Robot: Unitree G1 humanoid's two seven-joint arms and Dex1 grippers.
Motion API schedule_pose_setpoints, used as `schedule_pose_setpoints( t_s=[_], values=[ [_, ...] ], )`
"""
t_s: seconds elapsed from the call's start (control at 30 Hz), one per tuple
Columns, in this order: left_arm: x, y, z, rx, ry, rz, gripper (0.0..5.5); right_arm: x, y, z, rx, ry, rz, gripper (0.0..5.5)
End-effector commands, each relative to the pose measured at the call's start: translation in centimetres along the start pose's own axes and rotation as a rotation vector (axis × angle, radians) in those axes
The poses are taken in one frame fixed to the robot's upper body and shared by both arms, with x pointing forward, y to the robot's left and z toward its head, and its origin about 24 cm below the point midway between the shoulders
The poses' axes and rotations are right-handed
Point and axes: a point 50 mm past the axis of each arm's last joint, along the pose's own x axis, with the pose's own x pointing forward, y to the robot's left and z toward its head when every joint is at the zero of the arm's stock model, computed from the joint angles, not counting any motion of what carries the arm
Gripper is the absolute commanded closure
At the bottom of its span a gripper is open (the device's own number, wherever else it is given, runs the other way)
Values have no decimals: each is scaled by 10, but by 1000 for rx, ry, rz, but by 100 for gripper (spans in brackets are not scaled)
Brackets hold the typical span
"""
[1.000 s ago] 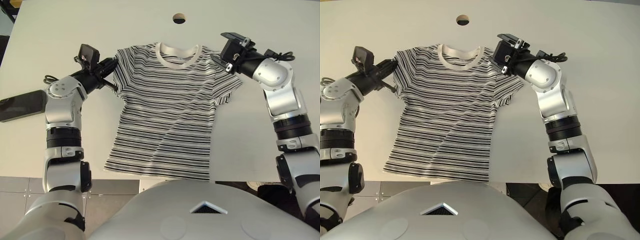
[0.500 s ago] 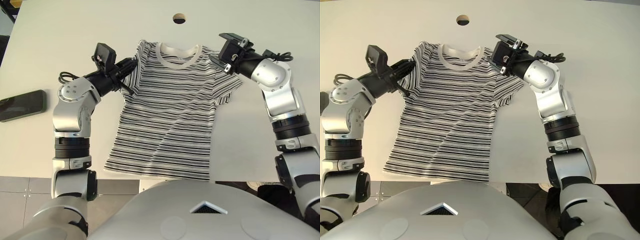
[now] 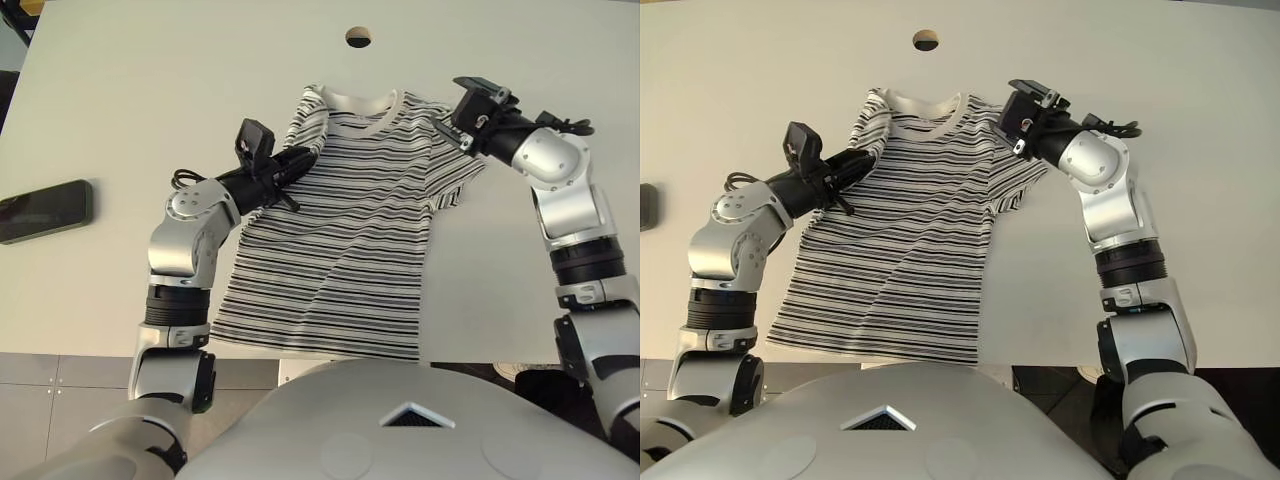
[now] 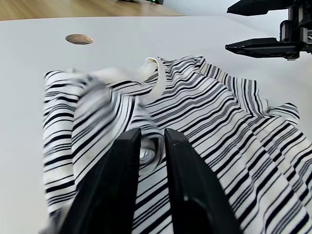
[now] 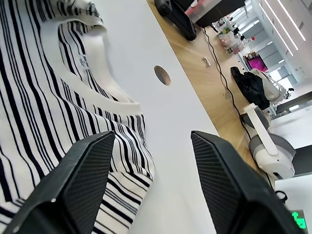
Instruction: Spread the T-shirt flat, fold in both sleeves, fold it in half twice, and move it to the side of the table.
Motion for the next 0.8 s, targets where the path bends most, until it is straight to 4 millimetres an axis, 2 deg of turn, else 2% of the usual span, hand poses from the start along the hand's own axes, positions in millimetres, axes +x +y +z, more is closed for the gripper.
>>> schedule_pose_setpoints(
  t_s=[0.03,0.2,0.27,0.33,0.57,0.8],
  values=[
    [1,-8,-1,-17,4,-39,404,-19,-8,-24,83,71,-43,259],
    [0,-22,3,-66,-35,-122,335,-35,-3,-50,492,72,16,259],
    [0,-26,8,-67,-69,-139,292,-35,2,-62,591,114,44,259],
    [-1,-27,16,-56,-133,-135,292,-32,8,-73,661,162,56,259],
    [-6,-19,27,-27,-211,-46,292,-22,34,-92,741,259,142,259],
    [-6,-15,28,-29,-208,-12,290,-24,36,-90,699,252,179,371]
  ],
)
